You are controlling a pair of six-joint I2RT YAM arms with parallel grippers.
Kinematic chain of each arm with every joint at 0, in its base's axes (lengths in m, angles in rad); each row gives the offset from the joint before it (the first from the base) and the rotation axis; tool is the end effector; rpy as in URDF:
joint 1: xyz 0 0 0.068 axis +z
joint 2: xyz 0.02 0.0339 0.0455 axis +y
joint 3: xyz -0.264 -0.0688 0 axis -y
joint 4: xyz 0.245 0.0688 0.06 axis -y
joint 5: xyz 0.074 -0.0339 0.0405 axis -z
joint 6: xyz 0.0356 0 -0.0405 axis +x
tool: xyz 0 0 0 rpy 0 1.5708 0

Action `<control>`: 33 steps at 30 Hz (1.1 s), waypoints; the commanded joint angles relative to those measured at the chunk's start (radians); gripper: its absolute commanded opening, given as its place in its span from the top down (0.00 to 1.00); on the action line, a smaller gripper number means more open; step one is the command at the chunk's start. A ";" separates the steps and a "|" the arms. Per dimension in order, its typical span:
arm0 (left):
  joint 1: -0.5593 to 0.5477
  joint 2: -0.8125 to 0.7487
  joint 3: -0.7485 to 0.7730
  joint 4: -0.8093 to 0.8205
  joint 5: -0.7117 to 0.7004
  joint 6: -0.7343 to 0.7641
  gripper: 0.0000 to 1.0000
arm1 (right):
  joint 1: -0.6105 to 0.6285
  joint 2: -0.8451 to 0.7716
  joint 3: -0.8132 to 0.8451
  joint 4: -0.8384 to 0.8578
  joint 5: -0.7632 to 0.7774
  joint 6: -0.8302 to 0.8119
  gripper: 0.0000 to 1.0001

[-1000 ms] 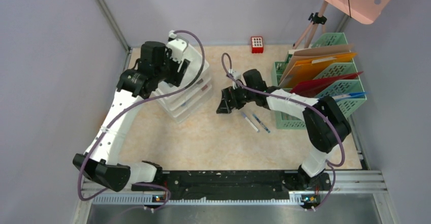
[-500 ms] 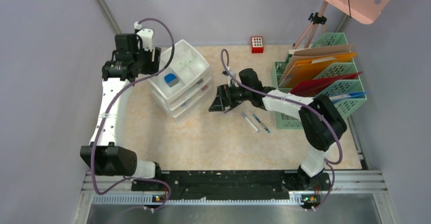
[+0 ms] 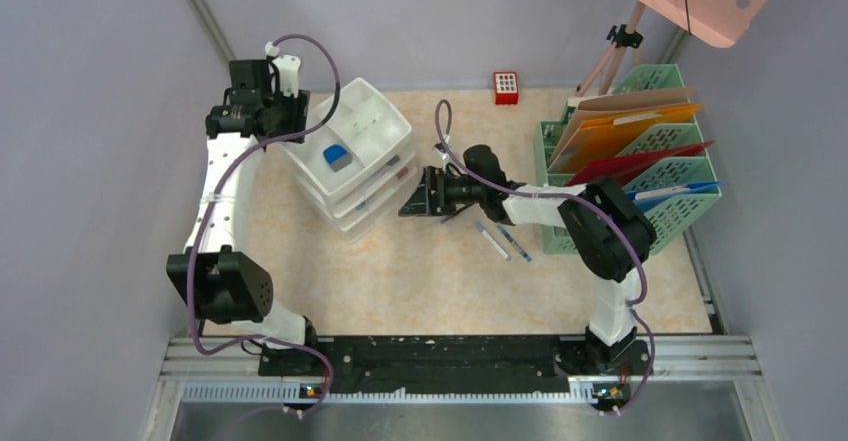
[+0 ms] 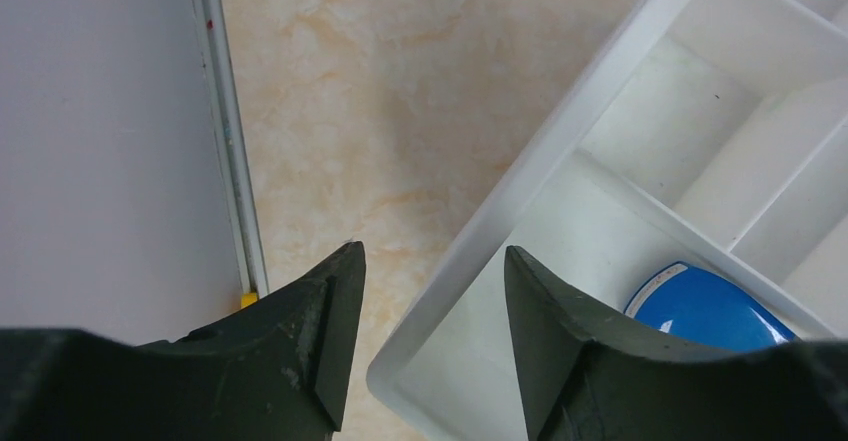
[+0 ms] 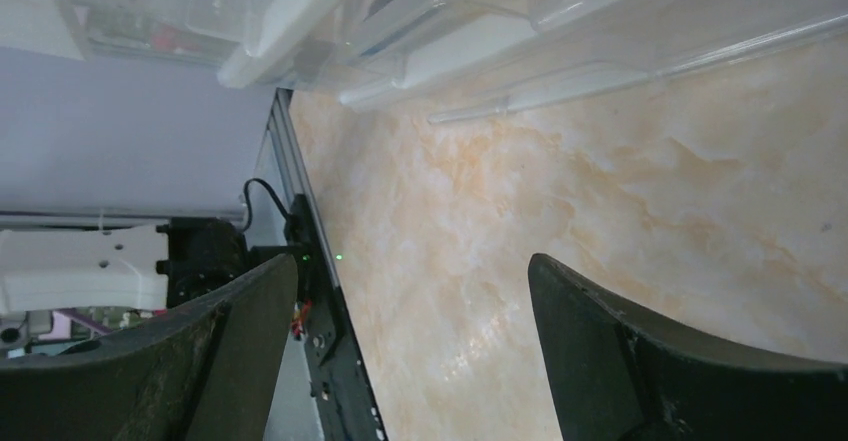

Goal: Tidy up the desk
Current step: Open the drawer in the storage box.

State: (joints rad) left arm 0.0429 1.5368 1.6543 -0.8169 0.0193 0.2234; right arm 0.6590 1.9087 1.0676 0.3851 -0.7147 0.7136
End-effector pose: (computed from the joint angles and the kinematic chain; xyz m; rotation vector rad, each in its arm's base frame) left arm 0.3309 0.0135 0.3951 0.2150 2.2626 0.1187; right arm 0.3068 0.2671 0.1755 -0.4575 2.2414 1.5236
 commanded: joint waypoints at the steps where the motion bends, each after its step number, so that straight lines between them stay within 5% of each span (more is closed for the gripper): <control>1: 0.006 -0.010 0.024 0.006 0.044 0.002 0.44 | 0.004 0.025 -0.019 0.302 0.027 0.183 0.17; 8: 0.008 -0.078 -0.083 0.050 0.057 -0.044 0.54 | 0.004 0.110 -0.032 0.412 0.070 0.267 0.27; 24: 0.007 -0.176 -0.200 0.061 0.018 -0.083 0.59 | 0.004 0.282 0.057 0.497 0.065 0.326 0.47; 33: 0.009 -0.182 -0.215 0.059 0.035 -0.093 0.59 | 0.005 0.360 0.110 0.592 0.020 0.373 0.49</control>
State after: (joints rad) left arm 0.0475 1.3727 1.4563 -0.7250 0.0441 0.1642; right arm 0.6590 2.2425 1.1282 0.8585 -0.6666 1.0676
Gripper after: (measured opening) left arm 0.415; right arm 0.511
